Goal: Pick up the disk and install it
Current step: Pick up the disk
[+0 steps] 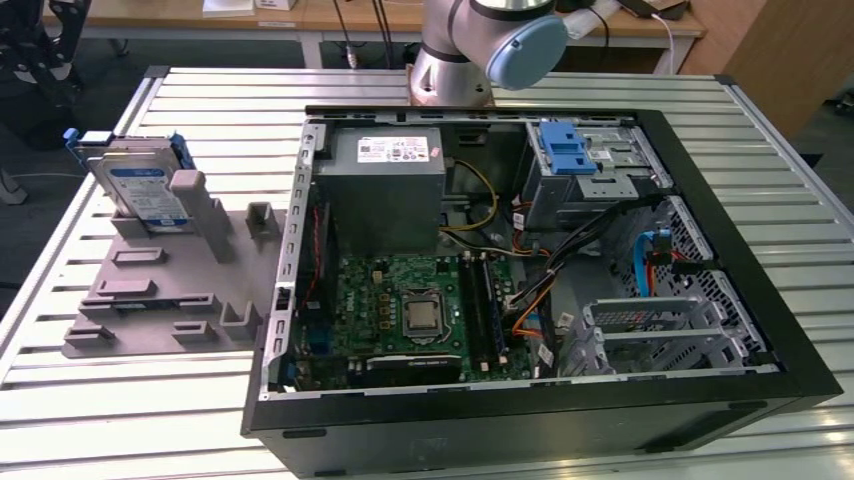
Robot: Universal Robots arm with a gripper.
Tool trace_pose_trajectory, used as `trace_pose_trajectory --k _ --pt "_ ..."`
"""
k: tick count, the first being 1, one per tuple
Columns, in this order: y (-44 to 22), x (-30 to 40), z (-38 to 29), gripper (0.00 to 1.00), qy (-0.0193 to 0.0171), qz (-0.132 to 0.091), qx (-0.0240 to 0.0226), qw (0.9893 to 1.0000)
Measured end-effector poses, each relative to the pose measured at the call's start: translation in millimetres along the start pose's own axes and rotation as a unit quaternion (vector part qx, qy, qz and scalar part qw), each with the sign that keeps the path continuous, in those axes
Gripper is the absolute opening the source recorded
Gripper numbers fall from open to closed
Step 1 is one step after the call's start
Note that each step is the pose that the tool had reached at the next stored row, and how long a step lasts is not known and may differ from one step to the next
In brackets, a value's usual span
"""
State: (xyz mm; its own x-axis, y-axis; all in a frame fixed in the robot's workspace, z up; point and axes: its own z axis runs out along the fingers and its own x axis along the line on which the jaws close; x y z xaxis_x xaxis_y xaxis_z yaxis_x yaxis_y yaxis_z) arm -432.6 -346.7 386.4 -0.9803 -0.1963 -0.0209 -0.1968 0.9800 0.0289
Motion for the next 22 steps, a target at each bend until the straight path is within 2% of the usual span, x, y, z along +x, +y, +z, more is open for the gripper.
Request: trace_pose_trajectory --k 22 --pt "0.0 0.0 0.0 0.11 0.0005 -0.017 -0.0003 0.9999"
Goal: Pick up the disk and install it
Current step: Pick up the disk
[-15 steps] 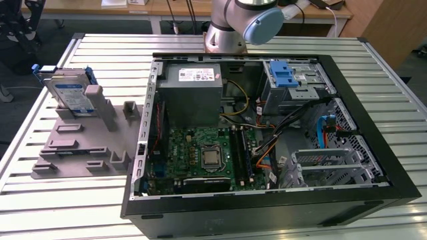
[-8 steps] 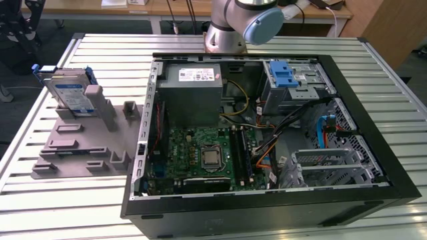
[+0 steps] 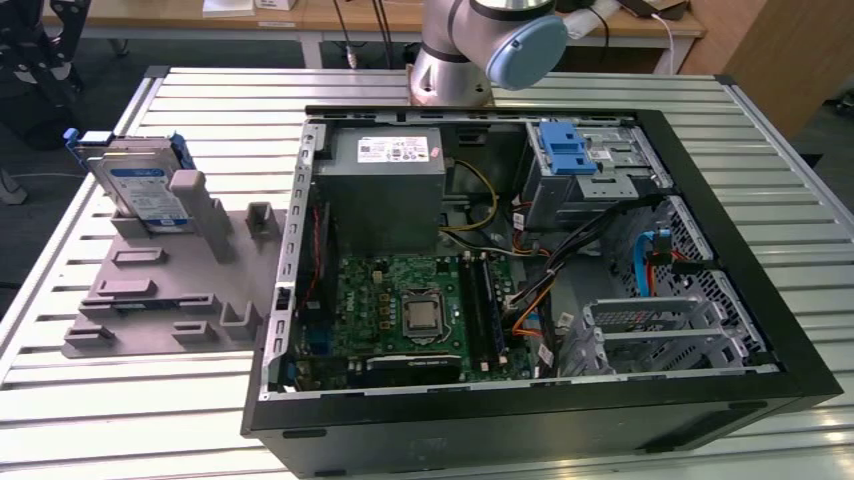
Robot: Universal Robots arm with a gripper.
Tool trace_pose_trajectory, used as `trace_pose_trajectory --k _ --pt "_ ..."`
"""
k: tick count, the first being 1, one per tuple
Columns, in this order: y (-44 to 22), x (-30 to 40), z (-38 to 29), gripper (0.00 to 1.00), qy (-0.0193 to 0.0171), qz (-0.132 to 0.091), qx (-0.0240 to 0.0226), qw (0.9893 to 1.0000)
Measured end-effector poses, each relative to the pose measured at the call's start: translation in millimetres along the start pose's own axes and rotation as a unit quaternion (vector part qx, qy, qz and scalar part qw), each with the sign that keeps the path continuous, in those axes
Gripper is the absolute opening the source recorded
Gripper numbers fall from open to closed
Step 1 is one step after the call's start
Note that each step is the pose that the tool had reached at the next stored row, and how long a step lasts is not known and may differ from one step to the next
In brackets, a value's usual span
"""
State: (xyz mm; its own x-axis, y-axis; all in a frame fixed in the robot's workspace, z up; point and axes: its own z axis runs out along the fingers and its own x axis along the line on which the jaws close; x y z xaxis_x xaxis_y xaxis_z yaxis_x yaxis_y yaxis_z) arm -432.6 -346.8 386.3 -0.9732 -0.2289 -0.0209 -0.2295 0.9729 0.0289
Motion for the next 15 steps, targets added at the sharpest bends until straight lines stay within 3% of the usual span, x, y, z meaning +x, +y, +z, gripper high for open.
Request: trace_pose_trajectory --k 15 --pt "0.0 0.0 0.1 0.11 0.0006 -0.019 -0.0004 0.9998"
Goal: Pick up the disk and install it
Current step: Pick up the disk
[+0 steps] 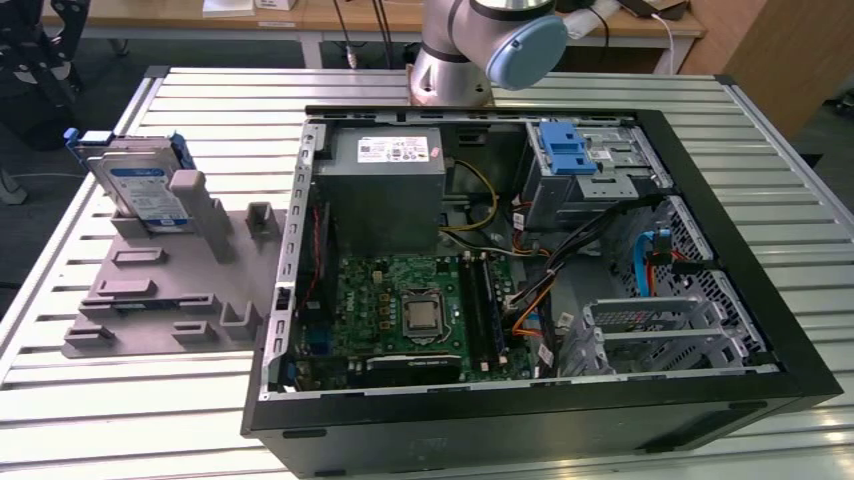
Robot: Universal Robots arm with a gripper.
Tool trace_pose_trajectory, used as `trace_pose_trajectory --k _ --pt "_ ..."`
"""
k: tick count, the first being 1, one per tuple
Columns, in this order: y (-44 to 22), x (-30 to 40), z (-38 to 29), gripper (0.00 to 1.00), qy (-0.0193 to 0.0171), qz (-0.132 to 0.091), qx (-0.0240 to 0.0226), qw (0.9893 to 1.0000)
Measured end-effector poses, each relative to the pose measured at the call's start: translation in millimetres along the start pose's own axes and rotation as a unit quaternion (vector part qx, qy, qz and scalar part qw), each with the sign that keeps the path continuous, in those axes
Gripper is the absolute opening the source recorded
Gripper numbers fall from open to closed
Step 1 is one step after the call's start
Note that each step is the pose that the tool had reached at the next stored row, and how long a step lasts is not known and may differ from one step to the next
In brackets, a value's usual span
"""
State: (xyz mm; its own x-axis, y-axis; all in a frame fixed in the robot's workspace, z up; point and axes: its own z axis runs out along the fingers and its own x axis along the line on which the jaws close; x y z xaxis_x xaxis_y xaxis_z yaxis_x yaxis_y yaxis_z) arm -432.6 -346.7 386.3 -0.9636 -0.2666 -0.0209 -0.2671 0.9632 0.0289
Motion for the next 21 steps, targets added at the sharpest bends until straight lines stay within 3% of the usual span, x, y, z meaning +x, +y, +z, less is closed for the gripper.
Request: trace_pose_trajectory --k 14,21 --pt "0.0 0.0 0.1 0.11 0.0009 -0.030 -0.0006 0.9995" --pt "0.0 0.0 0.2 0.11 0.0021 -0.070 -0.0013 0.9975"
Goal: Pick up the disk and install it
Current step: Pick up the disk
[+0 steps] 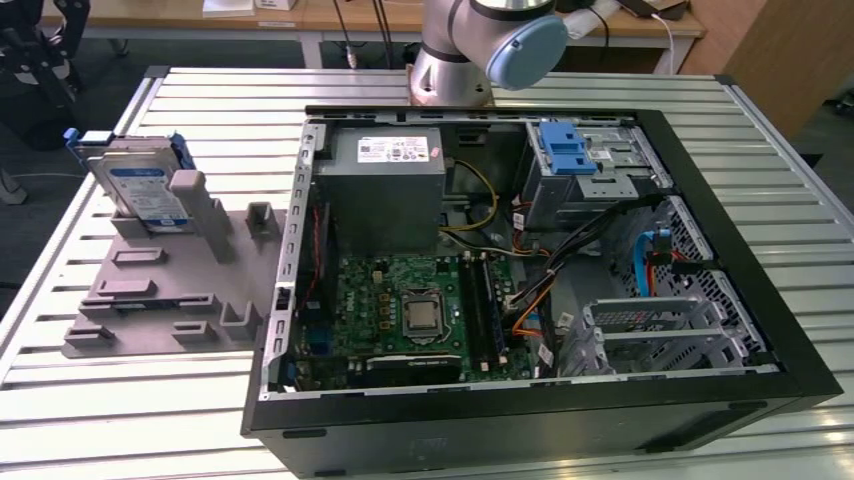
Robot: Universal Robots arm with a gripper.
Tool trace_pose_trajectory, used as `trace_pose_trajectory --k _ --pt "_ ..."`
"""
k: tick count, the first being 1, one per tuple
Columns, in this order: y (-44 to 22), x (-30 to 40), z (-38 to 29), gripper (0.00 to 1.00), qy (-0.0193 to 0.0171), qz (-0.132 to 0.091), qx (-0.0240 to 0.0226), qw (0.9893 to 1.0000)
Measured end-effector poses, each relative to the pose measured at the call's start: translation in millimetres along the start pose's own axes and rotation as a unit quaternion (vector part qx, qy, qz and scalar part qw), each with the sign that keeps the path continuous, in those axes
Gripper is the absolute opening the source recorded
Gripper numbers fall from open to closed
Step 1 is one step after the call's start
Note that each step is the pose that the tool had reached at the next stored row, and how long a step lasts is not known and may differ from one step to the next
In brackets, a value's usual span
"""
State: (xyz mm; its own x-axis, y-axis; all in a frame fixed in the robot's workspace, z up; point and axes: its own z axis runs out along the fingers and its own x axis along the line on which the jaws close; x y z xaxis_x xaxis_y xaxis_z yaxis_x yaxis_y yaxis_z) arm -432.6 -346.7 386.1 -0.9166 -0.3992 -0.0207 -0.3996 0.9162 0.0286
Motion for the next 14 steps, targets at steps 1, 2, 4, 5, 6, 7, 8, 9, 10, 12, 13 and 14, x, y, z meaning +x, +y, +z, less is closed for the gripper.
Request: trace_pose_trajectory --k 1,2,4,5,6,7,8,9,10,12,13,14 --pt "0.0 0.0 0.0 0.11 0.0001 -0.005 -0.0001 1.0000" --pt "0.0 0.0 0.0 0.11 0.0003 -0.010 -0.0002 1.0000" --pt "0.0 0.0 0.1 0.11 0.0006 -0.020 -0.0004 0.9998" --pt "0.0 0.1 0.1 0.11 0.0007 -0.025 -0.0005 0.9997" --pt "0.0 0.1 0.1 0.11 0.0008 -0.030 -0.0006 0.9996" --pt "0.0 0.1 0.1 0.11 0.0009 -0.034 -0.0007 0.9994" --pt "0.0 0.1 0.2 0.11 0.0010 -0.038 -0.0008 0.9993" --pt "0.1 0.1 0.2 0.11 0.0012 -0.042 -0.0009 0.9991" --pt "0.0 0.1 0.2 0.11 0.0012 -0.046 -0.0010 0.9989" --pt "0.0 0.1 0.2 0.11 0.0015 -0.055 -0.0011 0.9985" --pt "0.1 0.1 0.2 0.11 0.0017 -0.059 -0.0012 0.9983" --pt "0.0 0.1 0.3 0.11 0.0018 -0.063 -0.0013 0.9980"
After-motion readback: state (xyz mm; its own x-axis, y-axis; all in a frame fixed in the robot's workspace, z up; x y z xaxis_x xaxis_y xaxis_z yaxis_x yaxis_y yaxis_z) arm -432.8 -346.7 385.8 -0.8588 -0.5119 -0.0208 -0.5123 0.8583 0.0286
